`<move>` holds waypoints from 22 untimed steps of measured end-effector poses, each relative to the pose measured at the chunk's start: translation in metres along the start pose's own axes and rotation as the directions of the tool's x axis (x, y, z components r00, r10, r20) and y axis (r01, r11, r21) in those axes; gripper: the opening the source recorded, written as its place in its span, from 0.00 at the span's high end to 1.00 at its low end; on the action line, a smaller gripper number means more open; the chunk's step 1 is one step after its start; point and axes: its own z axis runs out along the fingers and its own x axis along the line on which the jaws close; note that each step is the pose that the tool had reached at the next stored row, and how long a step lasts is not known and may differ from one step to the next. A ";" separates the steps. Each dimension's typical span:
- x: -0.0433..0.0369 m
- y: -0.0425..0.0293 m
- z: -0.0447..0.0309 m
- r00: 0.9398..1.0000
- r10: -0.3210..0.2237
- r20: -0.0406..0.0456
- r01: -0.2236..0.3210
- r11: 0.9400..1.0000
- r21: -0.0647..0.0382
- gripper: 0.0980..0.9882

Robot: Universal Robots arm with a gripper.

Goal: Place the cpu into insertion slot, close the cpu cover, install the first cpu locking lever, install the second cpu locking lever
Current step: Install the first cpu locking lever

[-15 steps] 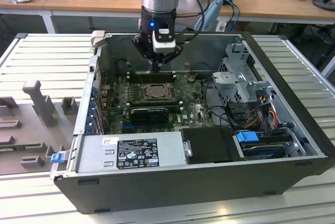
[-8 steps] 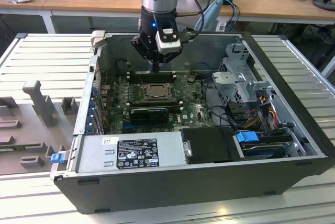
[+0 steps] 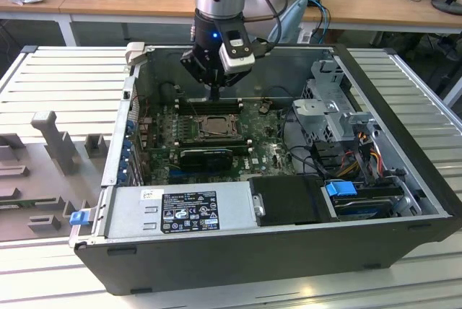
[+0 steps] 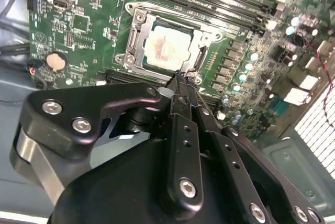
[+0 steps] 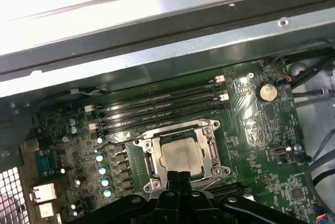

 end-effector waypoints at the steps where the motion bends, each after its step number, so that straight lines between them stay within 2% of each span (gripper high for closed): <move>1: 0.0000 0.0000 0.0002 1.000 -0.017 0.000 0.017 1.000 0.000 0.99; 6: 0.0000 -0.0001 0.0011 0.993 -0.117 -0.002 0.117 0.993 0.001 0.99; 9: 0.0004 -0.0002 0.0017 0.985 -0.172 -0.003 0.172 0.985 0.001 0.99; 11: 0.0047 -0.0012 0.0018 0.984 -0.178 -0.003 0.178 0.984 0.001 0.99; 13: 0.0134 -0.0030 0.0019 0.984 -0.179 -0.003 0.179 0.984 0.001 0.99; 19: 0.0282 -0.0062 0.0030 0.983 -0.186 -0.003 0.186 0.983 0.000 0.99; 21: 0.0293 -0.0066 0.0042 0.972 -0.235 -0.005 0.235 0.972 0.001 0.99; 22: 0.0311 -0.0070 0.0043 0.970 -0.243 -0.005 0.243 0.970 0.001 0.99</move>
